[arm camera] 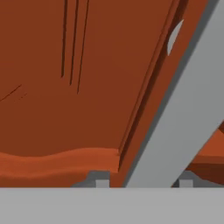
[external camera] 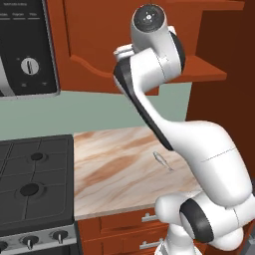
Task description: Retrieve the tupperware from the cabinet, then place the raw meat into the tupperware to avoid contamination.
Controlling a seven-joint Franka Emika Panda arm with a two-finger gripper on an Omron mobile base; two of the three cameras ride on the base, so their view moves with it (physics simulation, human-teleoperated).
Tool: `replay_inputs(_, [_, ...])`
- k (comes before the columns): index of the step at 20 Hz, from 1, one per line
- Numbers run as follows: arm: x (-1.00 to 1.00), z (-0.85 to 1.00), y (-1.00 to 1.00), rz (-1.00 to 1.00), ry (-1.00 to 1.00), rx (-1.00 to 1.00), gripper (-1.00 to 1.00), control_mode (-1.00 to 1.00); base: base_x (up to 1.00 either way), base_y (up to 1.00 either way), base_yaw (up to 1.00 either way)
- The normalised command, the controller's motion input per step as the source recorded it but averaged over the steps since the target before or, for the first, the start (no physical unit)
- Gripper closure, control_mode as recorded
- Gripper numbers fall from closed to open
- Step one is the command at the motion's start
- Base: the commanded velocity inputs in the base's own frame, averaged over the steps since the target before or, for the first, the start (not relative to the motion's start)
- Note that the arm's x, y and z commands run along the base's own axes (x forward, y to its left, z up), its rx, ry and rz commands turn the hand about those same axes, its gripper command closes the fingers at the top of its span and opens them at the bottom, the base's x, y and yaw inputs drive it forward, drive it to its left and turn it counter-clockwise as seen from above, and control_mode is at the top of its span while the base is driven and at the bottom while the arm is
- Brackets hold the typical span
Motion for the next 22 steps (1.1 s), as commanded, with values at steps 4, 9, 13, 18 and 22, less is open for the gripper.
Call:
replay_inputs(4, [-0.31, -0.60, 0.89, -0.05, 0.00, -0.04, 1.00, -1.00, 0.00, 0.00, 0.00])
replay_inputs(9, [-0.19, -0.52, 0.81, -0.05, 0.00, -0.03, 1.00, -1.00, 0.00, 0.00, 0.00])
replay_inputs(13, [-0.07, -0.46, 0.73, -0.04, 0.00, -0.03, 1.00, -1.00, 0.00, 0.00, 0.00])
replay_inputs(18, [-0.17, -0.50, 0.88, -0.04, 0.00, -0.04, 1.00, -1.00, 0.00, 0.00, 0.00])
replay_inputs(22, [-0.14, -0.50, 0.89, -0.04, 0.00, -0.04, 1.00, -1.00, 0.00, 0.00, 0.00])
